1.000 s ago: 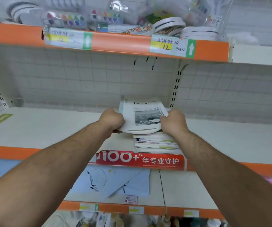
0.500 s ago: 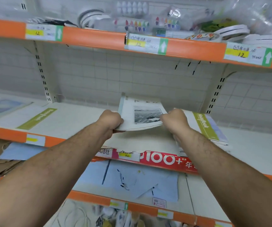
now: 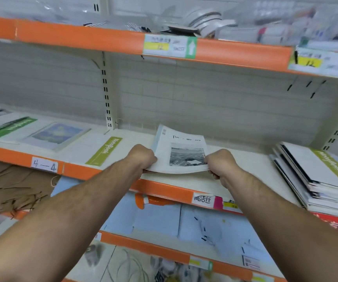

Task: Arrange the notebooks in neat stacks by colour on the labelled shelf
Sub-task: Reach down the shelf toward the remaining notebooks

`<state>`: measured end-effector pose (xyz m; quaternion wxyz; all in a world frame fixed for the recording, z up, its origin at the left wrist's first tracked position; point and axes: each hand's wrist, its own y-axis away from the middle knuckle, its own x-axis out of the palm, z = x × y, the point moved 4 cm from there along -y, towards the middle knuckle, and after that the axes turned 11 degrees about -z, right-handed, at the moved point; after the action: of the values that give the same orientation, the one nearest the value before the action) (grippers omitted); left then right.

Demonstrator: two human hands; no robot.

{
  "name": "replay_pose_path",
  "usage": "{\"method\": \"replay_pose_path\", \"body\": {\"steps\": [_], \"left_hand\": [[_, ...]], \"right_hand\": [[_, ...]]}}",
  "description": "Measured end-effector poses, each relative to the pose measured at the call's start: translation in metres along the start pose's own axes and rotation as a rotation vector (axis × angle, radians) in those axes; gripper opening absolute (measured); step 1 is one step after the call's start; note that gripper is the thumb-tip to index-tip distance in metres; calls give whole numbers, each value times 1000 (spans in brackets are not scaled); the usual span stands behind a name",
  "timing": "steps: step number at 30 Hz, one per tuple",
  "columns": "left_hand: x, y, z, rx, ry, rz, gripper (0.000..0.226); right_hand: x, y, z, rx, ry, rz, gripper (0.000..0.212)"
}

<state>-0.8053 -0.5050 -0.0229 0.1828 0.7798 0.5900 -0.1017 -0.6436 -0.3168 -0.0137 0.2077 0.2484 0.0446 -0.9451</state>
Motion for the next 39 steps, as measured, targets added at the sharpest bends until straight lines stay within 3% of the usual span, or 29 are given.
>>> {"method": "replay_pose_path", "body": {"steps": [6,11,17,21,29,39], "left_hand": [[-22,-26,9,5,-56,-24,25],[-38,-34,11,13,-136,-65,12],[-50,-53,16,77,-250,-82,26],[-55,-67,13,188,-445,-41,14],[-56,-78,25,501,-1036,70,38],[-54,-86,31,633,-1144,131,26]], "right_hand": [[39,-9,14,-34,32,44,11],[64,-14,22,-45,48,106,13],[87,-6,25,-60,94,122,26],[102,1,29,-76,183,117,30],[135,25,27,-193,572,145,32],[144,33,35,-200,715,47,22]]}}
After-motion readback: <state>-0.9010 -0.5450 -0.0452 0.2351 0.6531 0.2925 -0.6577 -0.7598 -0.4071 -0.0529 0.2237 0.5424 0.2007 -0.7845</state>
